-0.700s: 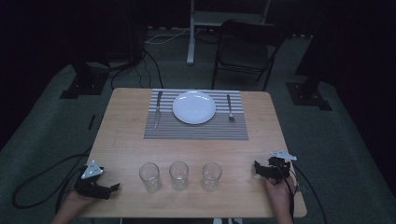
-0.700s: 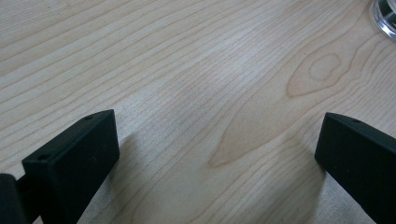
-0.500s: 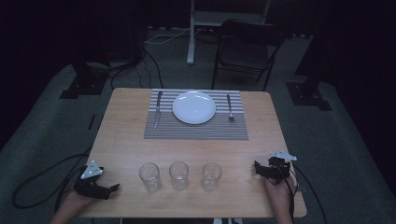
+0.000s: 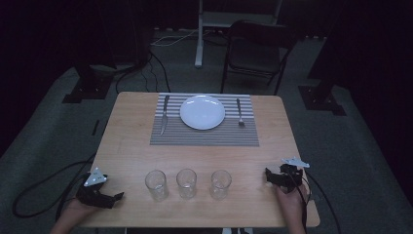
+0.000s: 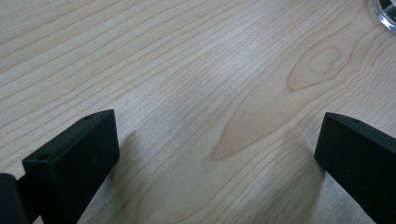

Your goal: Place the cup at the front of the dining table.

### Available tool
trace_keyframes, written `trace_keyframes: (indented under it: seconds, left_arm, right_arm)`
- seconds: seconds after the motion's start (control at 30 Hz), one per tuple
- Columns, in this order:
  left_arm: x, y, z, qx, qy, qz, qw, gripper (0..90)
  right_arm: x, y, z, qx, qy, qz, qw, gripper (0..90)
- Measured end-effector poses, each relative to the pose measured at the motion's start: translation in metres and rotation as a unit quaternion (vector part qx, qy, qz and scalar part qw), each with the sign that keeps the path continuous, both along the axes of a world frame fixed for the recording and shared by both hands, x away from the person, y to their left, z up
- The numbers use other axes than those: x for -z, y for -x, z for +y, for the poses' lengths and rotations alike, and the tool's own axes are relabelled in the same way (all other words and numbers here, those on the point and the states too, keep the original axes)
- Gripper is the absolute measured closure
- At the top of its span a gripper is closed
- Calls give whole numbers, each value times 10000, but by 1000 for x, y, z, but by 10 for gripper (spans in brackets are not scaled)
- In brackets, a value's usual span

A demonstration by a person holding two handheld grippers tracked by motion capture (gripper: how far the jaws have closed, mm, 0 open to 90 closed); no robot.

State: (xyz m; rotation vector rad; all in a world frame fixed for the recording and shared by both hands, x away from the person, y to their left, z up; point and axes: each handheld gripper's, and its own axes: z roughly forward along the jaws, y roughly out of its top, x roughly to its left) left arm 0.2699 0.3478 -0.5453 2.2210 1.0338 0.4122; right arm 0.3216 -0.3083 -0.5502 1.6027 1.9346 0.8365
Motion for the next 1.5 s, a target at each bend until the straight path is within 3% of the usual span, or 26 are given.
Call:
trace_keyframes:
  seconds: [0.17, 0.4, 0.53, 0.67, 0.8, 0.97, 1.2, 1.33, 1.5]
  left_arm:
    - [0, 0, 1, 103, -6, -7, 9999, 3]
    - [-2, -3, -1, 16, -51, 49, 10000, 14]
    - [-4, -2, -2, 87, -143, 69, 9998, 28]
    - [-7, 0, -1, 184, -46, 174, 9997, 38]
    - [-11, 4, -4, 277, -74, 131, 9995, 44]
    - [-21, 6, -9, 378, -58, 78, 9992, 44]
    - [-35, 7, -10, 499, 188, -16, 9986, 44]
    - [-46, 6, -15, 566, 90, -96, 9983, 44]
    - [-65, 5, -21, 764, 178, -220, 9967, 44]
  right_arm:
    - [0, 0, 0, 2, 6, 0, 10000, 124]
    - [0, 0, 0, 6, 4, 1, 10000, 124]
    - [0, 0, 0, 6, 2, 2, 10000, 124]
    - [0, 0, 0, 5, 3, 1, 10000, 124]
    - [0, 0, 0, 4, 3, 1, 10000, 124]
    - [0, 0, 0, 5, 2, 1, 10000, 124]
    - [0, 0, 0, 5, 2, 2, 10000, 124]
    - [0, 0, 0, 5, 2, 2, 10000, 124]
    - [0, 0, 0, 5, 2, 1, 10000, 124]
